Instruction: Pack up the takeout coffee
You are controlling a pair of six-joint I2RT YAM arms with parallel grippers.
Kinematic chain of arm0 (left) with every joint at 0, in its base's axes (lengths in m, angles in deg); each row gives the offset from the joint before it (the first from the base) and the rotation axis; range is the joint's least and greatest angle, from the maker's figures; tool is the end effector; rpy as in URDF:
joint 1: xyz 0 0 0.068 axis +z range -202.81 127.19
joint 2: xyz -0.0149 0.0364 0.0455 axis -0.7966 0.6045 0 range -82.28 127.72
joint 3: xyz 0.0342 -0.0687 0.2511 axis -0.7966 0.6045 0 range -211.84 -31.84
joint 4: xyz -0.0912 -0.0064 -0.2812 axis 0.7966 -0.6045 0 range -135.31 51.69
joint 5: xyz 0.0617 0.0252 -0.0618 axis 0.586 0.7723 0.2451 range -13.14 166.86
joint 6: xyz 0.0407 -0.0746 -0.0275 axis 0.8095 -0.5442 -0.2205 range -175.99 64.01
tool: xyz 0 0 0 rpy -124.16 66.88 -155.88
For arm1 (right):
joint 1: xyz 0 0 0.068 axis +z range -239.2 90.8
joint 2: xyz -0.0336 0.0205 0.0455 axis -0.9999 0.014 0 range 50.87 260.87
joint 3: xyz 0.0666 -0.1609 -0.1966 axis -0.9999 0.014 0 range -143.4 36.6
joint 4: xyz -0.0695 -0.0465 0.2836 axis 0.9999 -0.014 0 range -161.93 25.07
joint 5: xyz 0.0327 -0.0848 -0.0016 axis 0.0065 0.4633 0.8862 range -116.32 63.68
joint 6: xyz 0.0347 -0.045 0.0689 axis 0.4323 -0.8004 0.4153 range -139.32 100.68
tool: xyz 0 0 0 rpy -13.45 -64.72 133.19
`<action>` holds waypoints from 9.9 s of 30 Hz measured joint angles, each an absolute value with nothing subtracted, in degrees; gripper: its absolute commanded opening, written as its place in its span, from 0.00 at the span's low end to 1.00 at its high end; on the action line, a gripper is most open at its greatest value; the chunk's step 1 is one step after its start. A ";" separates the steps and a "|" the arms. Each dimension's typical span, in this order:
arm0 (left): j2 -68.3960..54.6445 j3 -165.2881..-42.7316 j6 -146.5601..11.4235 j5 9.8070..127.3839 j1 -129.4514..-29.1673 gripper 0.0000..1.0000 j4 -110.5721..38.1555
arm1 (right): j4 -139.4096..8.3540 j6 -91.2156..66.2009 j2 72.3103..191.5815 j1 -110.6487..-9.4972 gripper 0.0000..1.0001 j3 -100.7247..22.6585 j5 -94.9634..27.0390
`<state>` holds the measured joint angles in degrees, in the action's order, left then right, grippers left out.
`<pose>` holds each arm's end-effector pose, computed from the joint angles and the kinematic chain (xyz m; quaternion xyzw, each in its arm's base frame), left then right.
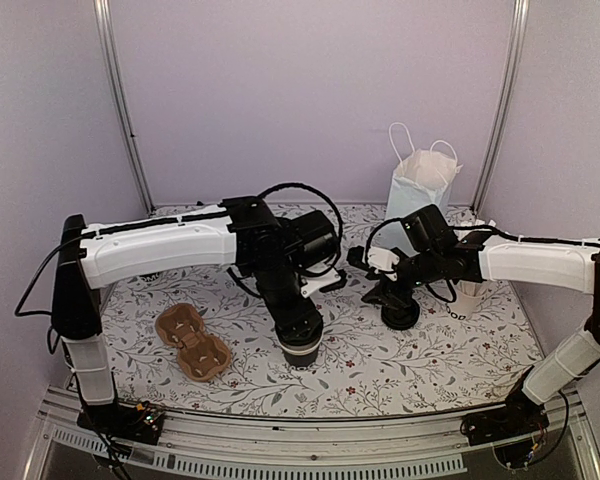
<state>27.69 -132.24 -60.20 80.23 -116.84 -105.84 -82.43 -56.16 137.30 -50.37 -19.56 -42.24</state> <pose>0.1916 -0.3828 0.2144 0.4924 0.8626 -0.0388 0.1094 0.2813 0.2544 0.1650 -0.6061 0.6991 0.1353 0.3544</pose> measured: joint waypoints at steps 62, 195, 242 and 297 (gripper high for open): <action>28.67 -132.09 -59.17 77.61 -116.95 0.74 -106.28 | -82.52 -56.16 137.45 -50.39 0.56 -19.34 -42.99; 5.88 -79.87 -102.45 62.03 -105.56 0.55 -38.54 | -111.28 -32.16 166.43 -46.46 0.42 -43.58 -86.20; 5.81 -73.66 -106.82 63.82 -106.65 0.50 -25.49 | -101.44 -55.24 142.98 -20.27 0.20 -36.13 -39.16; 3.54 -69.21 -105.16 64.45 -106.11 0.44 -19.55 | -84.51 -56.40 148.05 -13.91 0.38 -30.82 -21.68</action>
